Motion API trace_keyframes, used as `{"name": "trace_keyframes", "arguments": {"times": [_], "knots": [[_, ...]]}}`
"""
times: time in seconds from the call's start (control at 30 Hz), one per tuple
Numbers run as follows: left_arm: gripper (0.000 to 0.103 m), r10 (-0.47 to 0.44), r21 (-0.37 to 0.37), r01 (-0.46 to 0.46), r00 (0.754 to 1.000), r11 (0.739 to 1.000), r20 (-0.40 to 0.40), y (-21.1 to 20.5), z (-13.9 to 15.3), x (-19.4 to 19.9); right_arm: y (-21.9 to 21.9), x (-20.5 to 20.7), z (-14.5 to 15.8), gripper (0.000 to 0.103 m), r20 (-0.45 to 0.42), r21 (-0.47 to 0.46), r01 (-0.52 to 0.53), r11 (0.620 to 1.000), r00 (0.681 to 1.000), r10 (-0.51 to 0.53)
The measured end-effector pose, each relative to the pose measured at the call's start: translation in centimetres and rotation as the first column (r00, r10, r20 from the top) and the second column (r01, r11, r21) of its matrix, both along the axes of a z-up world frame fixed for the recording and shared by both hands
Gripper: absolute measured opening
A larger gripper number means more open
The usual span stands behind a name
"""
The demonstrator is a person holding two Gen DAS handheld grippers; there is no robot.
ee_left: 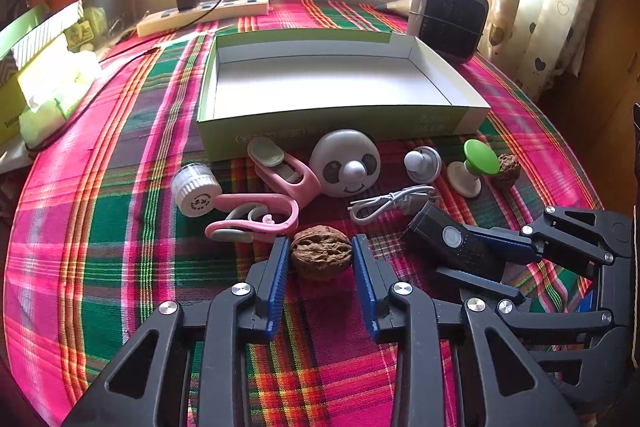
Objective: Organize objects
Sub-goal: 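Close the left tool on the walnut while the right tool lifts the black device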
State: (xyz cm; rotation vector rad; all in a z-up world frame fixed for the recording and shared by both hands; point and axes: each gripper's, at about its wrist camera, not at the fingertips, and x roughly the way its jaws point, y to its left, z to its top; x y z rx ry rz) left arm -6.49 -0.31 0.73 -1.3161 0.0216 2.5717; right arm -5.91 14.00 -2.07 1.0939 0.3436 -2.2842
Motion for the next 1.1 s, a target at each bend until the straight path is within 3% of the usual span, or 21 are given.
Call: {"name": "trace_keyframes", "arguments": {"times": [0.63,1.1], "knots": [[0.029,-0.02,0.019,0.02,0.999,1.0,-0.04,-0.2,2.3,0.2,0.5,-0.4,1.8,0.028,-0.013,-0.062,0.039,0.997,0.999,-0.04],[0.029,-0.037,0.056,0.041,0.996,0.998,-0.081,-0.9,4.4,-3.0,1.0,-3.4,4.2,0.028,-0.029,-0.077,0.097,0.992,0.995,-0.1]]}}
